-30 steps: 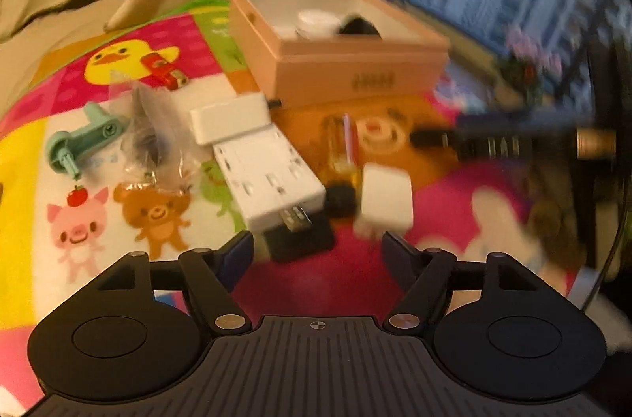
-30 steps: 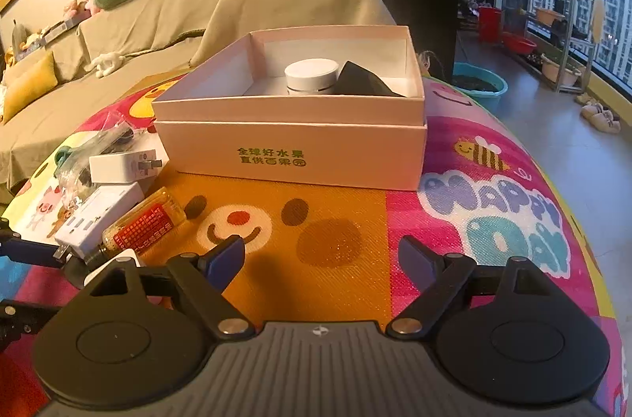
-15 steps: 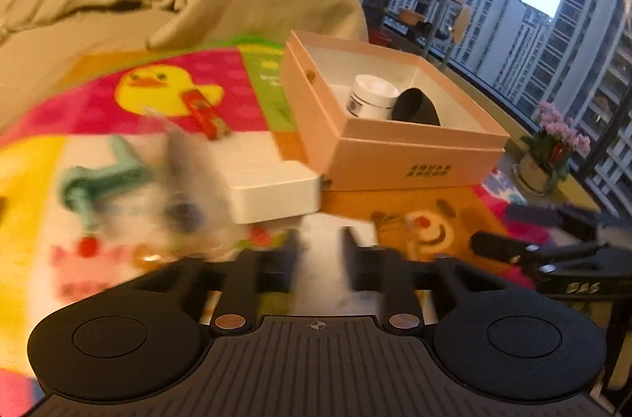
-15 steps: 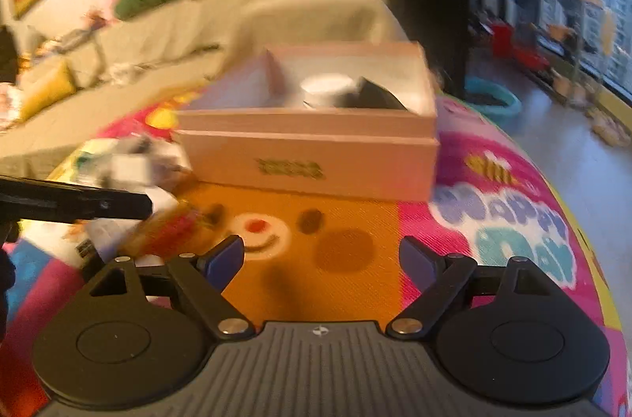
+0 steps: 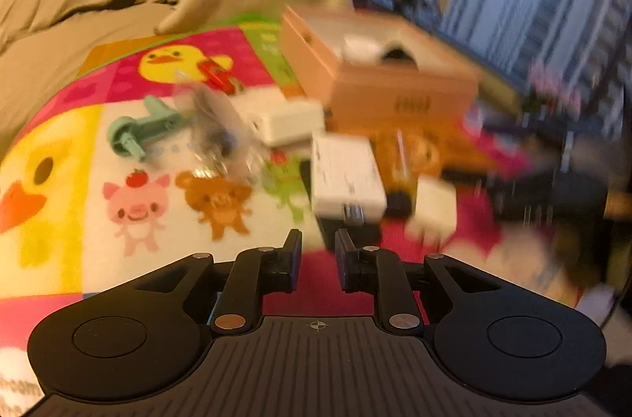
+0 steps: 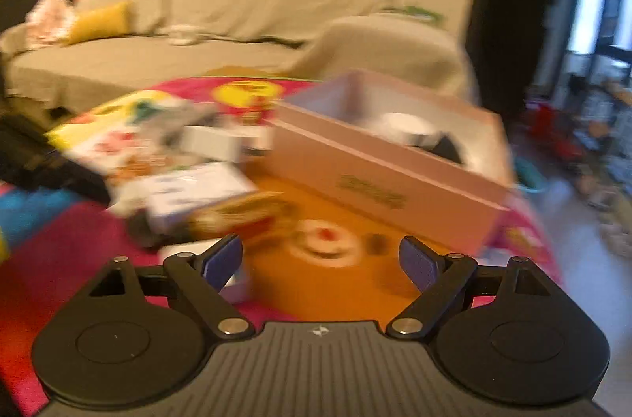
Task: Organize rigid objects
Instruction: 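Grasp the white square charger with the left tool while the right tool grasps the white socket panel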
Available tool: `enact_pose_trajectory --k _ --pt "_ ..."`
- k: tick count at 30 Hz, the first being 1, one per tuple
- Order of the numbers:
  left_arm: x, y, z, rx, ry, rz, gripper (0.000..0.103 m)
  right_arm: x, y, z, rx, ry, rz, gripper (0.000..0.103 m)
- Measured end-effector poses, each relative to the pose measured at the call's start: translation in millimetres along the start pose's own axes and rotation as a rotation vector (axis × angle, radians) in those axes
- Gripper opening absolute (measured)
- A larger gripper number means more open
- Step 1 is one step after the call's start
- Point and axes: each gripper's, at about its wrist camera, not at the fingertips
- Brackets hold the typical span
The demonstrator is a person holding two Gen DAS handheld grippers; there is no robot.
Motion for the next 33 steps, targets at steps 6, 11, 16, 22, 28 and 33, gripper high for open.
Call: enact_pose_trajectory --k 6,11,16,22,28,33 --pt "10 25 4 0.115 -0.025 0.026 0.073 12 36 9 0.147 -0.098 -0.041 0.086" --pt "18 38 0 0.149 -0.047 0.06 0.097 15 45 10 0.196 -0.112 -0.055 0.086" --pt "-2 21 -21 0.05 0.023 0.173 0.097 10 40 12 0.176 -0.072 -0.052 0.086" --pt "1 -3 -80 0.082 0.109 0.07 0.097 9 33 11 0.14 -0.072 -0.047 0.086" --pt "54 -40 -120 0.137 -0.055 0.18 0.096 8 33 12 0.142 -0.07 -0.041 0.086" --pt "72 -56 -118 0.085 -0.051 0.204 0.091 10 32 11 0.133 -0.079 -0.056 0.086"
Point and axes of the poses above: each gripper's, at about its wrist camera, not at the fingertips, and x roughly the way its jaws point, y to its right, z to its underside, and after that the axes turned 13 degrees about -y, right-handed
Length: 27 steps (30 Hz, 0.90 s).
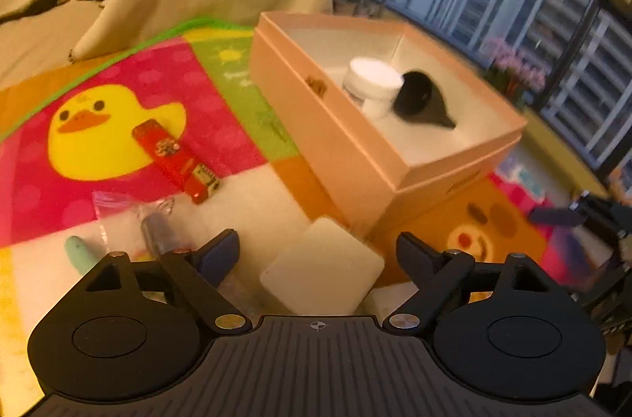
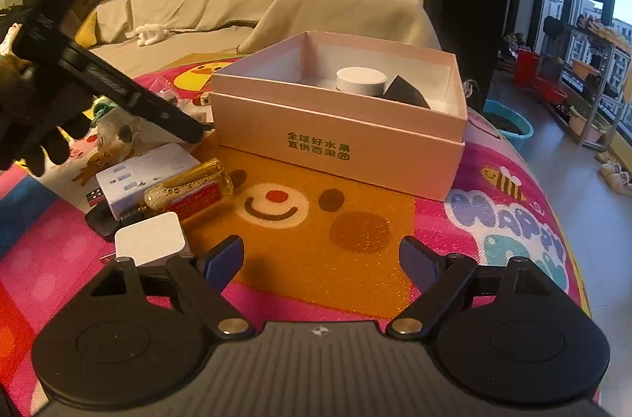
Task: Organize rigid objects
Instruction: 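Grasp the white square charger with the left tool while the right tool grasps the white socket panel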
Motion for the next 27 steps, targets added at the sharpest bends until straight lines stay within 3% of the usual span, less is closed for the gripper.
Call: enact_pose_trajectory --k 1,2,5,11,16,19,22,24,27 --pt "0 -2 1 -0.004 0.01 0.016 0.087 0 0 0 -0.004 0.0 -0.003 0.086" --pt "-1 -2 3 -0.002 0.019 0.031 0.068 0 -1 0 -0.01 0.001 -0.007 0.086" --pt "-5 -1 12 -0.026 0.044 0.069 0.054 -4 -5 1 -0.044 0.026 -0.026 0.086" --pt "-26 1 42 -0.108 0.092 0.022 0.053 -19 -45 -6 -0.231 0.097 -0.185 0.086" --pt "-63 12 86 -0.163 0.115 -0.008 0.052 -7 -89 -28 -0.395 0.114 -0.165 0.086" --pt "-75 24 115 -0.153 0.106 -0.043 0.052 12 -96 -47 -0.407 0.067 -0.199 0.088" --pt "-74 32 135 -0.144 0.081 -0.073 0.053 34 -95 -63 -0.386 -0.036 -0.271 0.091" --pt "-74 43 142 -0.103 0.089 -0.125 0.053 47 -93 -69 -0.365 -0.088 -0.281 0.091" --pt "-71 59 147 -0.024 0.081 -0.201 0.053 49 -89 -65 -0.337 -0.097 -0.287 0.092"
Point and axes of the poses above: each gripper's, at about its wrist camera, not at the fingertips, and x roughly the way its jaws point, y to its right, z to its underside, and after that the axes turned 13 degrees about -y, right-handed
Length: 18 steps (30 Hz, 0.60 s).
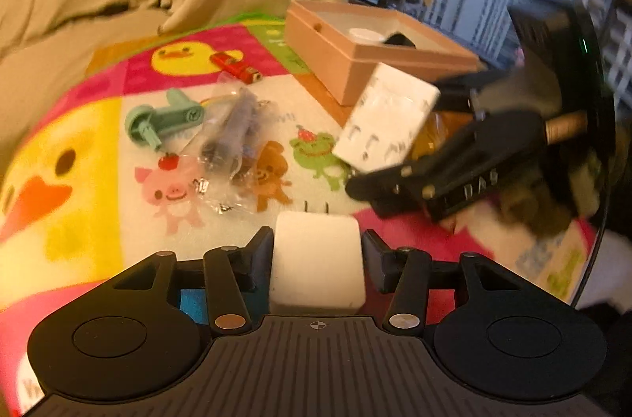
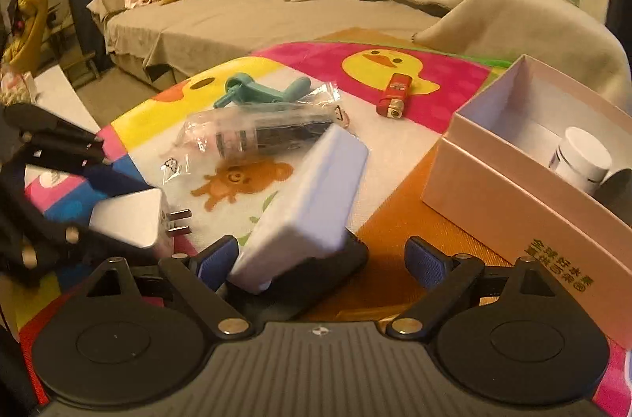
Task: Organize rigid objects
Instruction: 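Grasp the white square charger with the left tool while the right tool grasps the white socket panel, then carry the charger into the pink box with the left tool while the right tool carries the socket panel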
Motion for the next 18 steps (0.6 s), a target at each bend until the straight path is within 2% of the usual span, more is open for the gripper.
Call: enact_pose_trajectory --k 3,8,15,18 --pt "0 9 4 0.049 -0.008 -0.046 0.053 -5 -5 5 -0.017 0.006 0.01 0.092" --pt "-2 10 12 0.002 -0.006 -0.05 0.054 -13 -18 4 -0.078 0.022 0.129 0.092" --pt "1 24 21 -0.013 0.053 -0.131 0.054 -8 -4 -1 0.021 0.006 0.118 0.094" --pt "2 25 21 -0.031 0.075 -0.148 0.05 -4 -1 -5 0.046 -0.001 0.116 0.094"
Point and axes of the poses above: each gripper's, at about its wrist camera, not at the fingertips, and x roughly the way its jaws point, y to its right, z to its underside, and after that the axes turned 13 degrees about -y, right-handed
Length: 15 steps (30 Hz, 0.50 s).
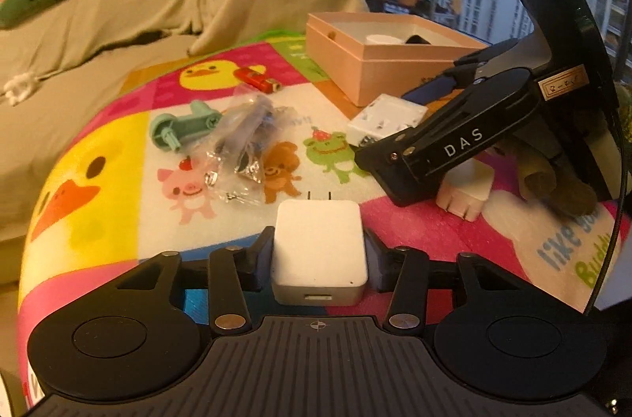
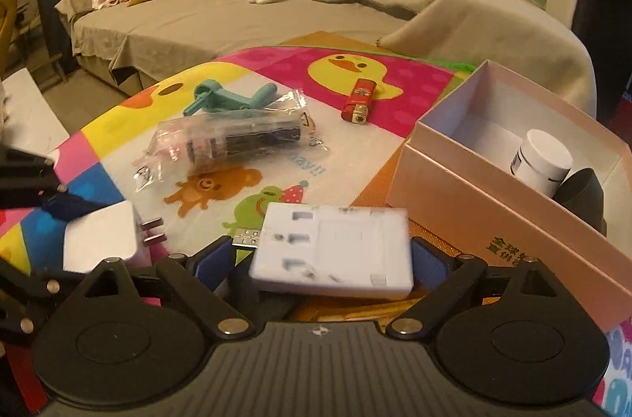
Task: Organize rigid objects
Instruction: 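Carry the charger into the pink box with the left tool while the right tool carries the socket panel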
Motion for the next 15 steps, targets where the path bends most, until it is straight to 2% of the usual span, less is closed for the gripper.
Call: enact_pose_trajectory --k 8,11,15 --pt "-4 -5 1 -0.089 0.017 0.038 0.05 -24 -2 9 -0.028 0.044 0.0 0.09" --pt "-7 -4 -5 -0.098 -0.003 0.08 0.05 -55 2 21 -0.017 0.115 0.0 0.09" --pt "-17 1 -24 -0.073 0.018 0.127 0.05 -99 15 41 0.017 0.217 0.053 0.09"
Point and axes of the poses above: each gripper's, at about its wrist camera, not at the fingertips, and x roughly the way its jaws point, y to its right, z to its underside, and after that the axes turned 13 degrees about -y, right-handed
